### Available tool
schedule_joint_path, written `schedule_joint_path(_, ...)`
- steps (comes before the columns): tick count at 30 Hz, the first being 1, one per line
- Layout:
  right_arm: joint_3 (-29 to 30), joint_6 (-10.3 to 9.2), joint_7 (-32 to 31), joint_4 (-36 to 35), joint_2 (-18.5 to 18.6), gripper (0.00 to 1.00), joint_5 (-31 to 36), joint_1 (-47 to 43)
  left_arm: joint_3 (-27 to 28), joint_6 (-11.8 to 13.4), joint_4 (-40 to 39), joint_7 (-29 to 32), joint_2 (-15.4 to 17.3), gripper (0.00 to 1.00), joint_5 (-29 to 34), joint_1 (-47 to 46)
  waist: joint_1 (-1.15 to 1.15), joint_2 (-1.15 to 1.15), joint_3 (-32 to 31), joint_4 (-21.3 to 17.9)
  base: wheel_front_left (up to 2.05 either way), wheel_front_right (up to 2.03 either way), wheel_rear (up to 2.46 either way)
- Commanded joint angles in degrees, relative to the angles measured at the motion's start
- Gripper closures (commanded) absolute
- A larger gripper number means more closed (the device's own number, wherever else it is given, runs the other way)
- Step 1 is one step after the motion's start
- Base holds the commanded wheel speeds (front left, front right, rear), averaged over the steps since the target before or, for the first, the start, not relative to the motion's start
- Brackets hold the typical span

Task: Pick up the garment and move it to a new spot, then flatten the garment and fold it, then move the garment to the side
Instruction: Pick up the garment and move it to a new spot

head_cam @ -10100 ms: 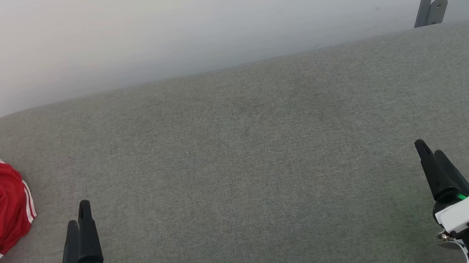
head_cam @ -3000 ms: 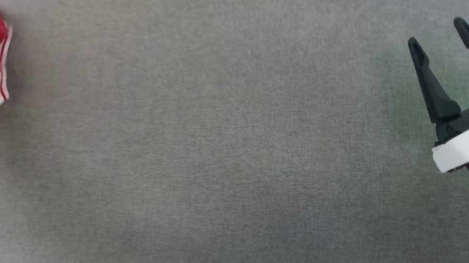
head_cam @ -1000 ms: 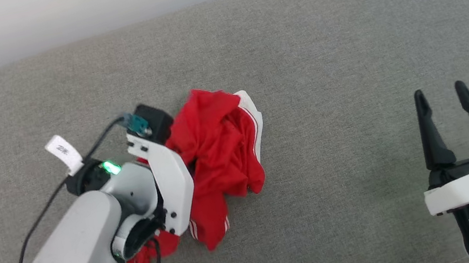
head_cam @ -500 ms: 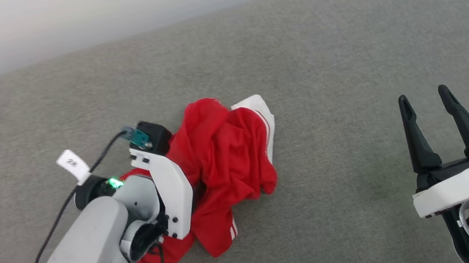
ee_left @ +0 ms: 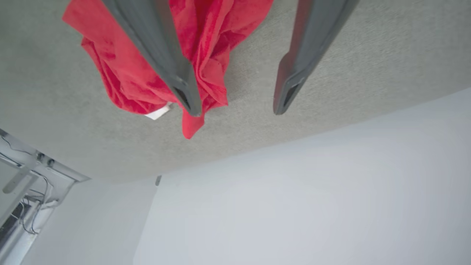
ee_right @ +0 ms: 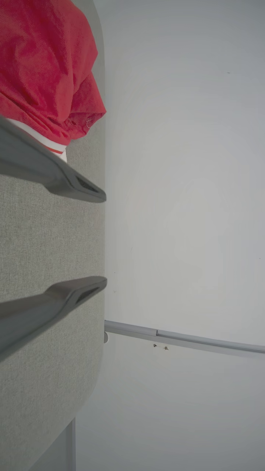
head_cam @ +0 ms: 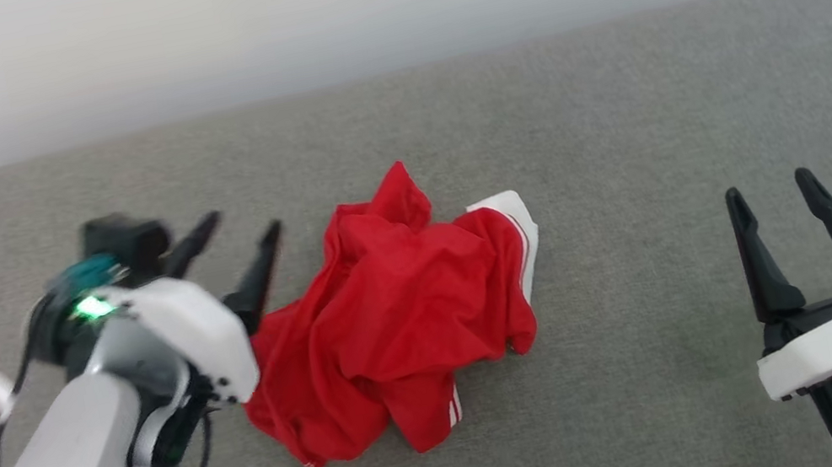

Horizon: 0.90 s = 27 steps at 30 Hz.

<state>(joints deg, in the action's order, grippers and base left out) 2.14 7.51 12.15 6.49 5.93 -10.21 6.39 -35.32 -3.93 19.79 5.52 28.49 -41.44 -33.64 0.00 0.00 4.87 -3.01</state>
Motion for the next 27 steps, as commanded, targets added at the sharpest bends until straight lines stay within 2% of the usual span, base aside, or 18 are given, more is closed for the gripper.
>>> schedule_joint_path(1,0.2,-0.03,0.0,0.1,0.3,0.0,-0.3,-0.5,0.6,0.5,-0.5,-1.5,0.3,0.0,0.3,1.6,0.0,0.0,-0.8,0.8,0.0,0.0,0.0)
schedule_joint_path(11,2.0,-0.03,-0.4,0.4,1.2,0.0,-0.4,-2.8,6.4,4.8,-8.0,-17.4,4.6,0.0,1.1,13.3,0.0,0.0,-4.0,3.5,0.0,0.0,0.0)
schedule_joint_path(15,2.9,-0.03,-0.4,0.1,0.9,0.0,-0.2,-4.2,9.3,7.8,-12.4,-20.0,5.1,0.0,1.4,20.0,0.0,0.0,-5.2,4.6,0.0,0.0,0.0)
schedule_joint_path(21,4.1,-0.03,-0.4,-0.3,0.6,0.0,0.4,-5.1,14.0,10.2,-16.0,-20.7,4.3,0.0,2.4,27.2,0.0,0.0,-5.8,5.6,0.0,0.0,0.0)
schedule_joint_path(27,4.7,-0.03,0.0,-0.3,0.1,0.0,0.9,-5.9,21.5,9.4,-19.7,-20.8,1.2,0.0,5.4,33.2,0.0,0.0,-6.2,6.4,0.0,0.0,0.0)
